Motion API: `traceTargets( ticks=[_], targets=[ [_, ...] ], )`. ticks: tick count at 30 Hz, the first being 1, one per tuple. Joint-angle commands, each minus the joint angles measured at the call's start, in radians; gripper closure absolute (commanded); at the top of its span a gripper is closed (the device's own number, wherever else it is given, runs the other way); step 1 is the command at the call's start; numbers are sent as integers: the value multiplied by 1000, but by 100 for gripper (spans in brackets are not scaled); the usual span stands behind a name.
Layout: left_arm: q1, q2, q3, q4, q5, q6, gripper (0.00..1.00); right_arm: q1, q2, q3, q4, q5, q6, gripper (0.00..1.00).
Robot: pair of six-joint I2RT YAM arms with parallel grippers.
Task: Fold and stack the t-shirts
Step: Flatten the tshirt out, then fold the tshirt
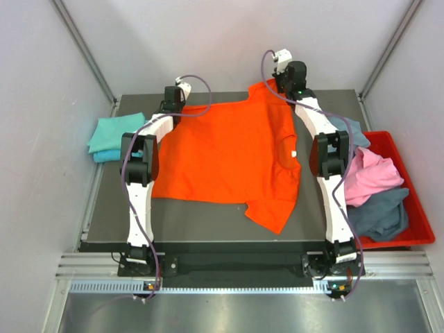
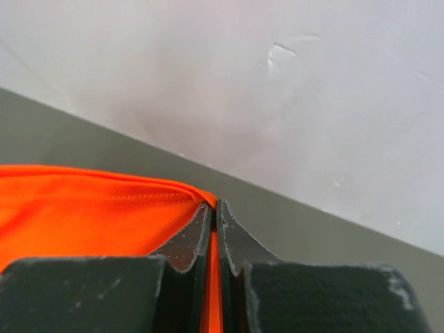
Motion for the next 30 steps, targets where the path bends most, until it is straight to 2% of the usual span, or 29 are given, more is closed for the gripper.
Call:
traceTargets(
  ticks=[1, 8, 16, 24, 30],
  targets=[
    [15, -11, 22, 52, -66, -39, 100, 13, 48, 77, 85, 11, 36, 100],
    [22, -74, -62, 65, -71, -32, 100, 51, -10, -2, 92, -22, 71, 100],
    [22, -106, -21, 52, -57, -7, 100, 45, -112, -87, 48, -18, 40, 100],
    [36, -224, -104, -21, 41, 104, 100, 35, -362, -341, 37, -21, 25, 100],
    [58, -305, -140, -142, 124, 122, 100, 36, -520, -529, 22, -42, 17, 100]
  ],
)
